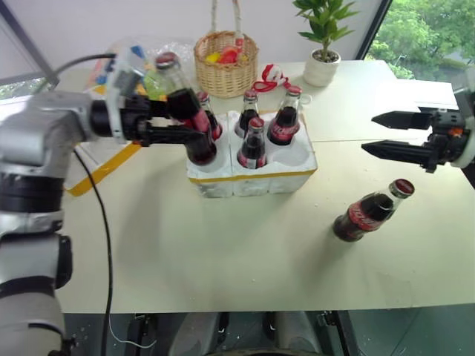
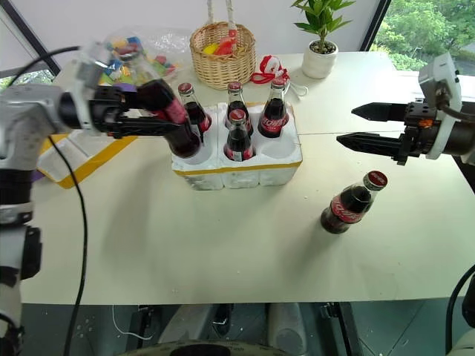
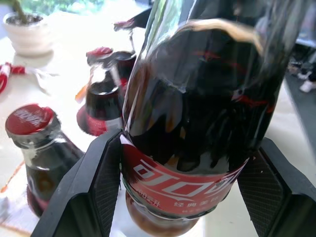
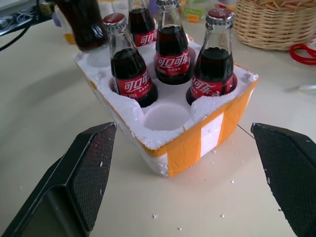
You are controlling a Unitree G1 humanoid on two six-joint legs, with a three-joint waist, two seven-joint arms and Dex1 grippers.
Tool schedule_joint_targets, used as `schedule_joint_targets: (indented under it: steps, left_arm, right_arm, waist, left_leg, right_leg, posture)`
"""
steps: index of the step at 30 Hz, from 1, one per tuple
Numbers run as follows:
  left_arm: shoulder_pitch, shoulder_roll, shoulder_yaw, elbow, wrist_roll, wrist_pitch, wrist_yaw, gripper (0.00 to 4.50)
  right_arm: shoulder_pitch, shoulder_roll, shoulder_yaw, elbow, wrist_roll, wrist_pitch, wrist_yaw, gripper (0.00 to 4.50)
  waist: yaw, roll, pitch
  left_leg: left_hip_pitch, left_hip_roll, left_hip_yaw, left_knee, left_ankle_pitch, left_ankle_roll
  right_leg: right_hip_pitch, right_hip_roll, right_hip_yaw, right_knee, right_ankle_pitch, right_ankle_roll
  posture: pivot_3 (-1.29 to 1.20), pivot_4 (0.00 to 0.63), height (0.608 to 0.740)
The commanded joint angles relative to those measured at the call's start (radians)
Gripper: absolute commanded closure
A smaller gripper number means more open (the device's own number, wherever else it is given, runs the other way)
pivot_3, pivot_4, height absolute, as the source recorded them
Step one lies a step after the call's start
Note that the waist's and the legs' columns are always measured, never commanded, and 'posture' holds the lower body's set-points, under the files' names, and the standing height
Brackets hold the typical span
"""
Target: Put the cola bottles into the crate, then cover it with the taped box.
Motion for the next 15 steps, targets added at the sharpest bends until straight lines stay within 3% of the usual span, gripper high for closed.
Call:
schedule_joint_targets:
  steps: [1,9,12,13,15]
  left_arm:
    - [-0.063,-0.028,0.0,0.085,0.062,-0.109,-0.024,1.75]
    - [-0.045,-0.11,-0.022,0.153,0.114,-0.134,-0.056,1.75]
    - [-0.028,-0.127,-0.031,0.149,0.123,-0.118,-0.065,0.3]
    - [-0.023,-0.129,-0.031,0.144,0.124,-0.113,-0.07,0.05]
    - [-0.019,-0.13,-0.03,0.139,0.129,-0.115,-0.074,0.05]
  right_arm:
    - [0.037,-0.015,-0.087,-0.062,0.038,0.018,-0.022,0.0]
    - [0.128,-0.008,-0.161,-0.121,0.066,0.04,-0.071,0.0]
    - [0.132,-0.005,-0.157,-0.124,0.07,0.038,-0.083,0.0]
    - [0.131,-0.006,-0.155,-0.124,0.072,0.037,-0.086,0.0]
    - [0.123,-0.006,-0.147,-0.118,0.072,0.033,-0.092,0.0]
  waist:
    - [-0.001,0.0,0.0]
    - [0.009,0.0,0.0]
    - [0.007,0.0,0.0]
    - [0.007,0.0,0.0]
    - [0.007,0.0,0.0]
  left_leg:
    - [0.0,0.0,0.0,0.0,0.0,0.0]
    - [-0.002,0.0,-0.001,0.008,-0.003,0.005]
    - [-0.004,0.0,-0.001,0.012,-0.004,0.007]
    - [-0.004,0.0,-0.001,0.012,-0.004,0.006]
    - [-0.005,0.0,-0.001,0.012,-0.002,0.003]
  right_leg:
    - [0.0,0.0,0.0,0.0,0.0,0.0]
    - [0.002,0.0,0.0,0.001,0.002,0.003]
    - [0.002,0.0,0.0,0.0,0.004,0.005]
    - [0.002,0.0,0.0,0.0,0.004,0.005]
    - [0.001,0.0,0.0,0.0,0.004,0.005]
  posture:
    - [0.0,0.15,0.732]
    - [0.0,0.15,0.732]
    - [0.0,0.15,0.732]
    - [0.0,0.15,0.732]
    - [0.0,0.15,0.732]
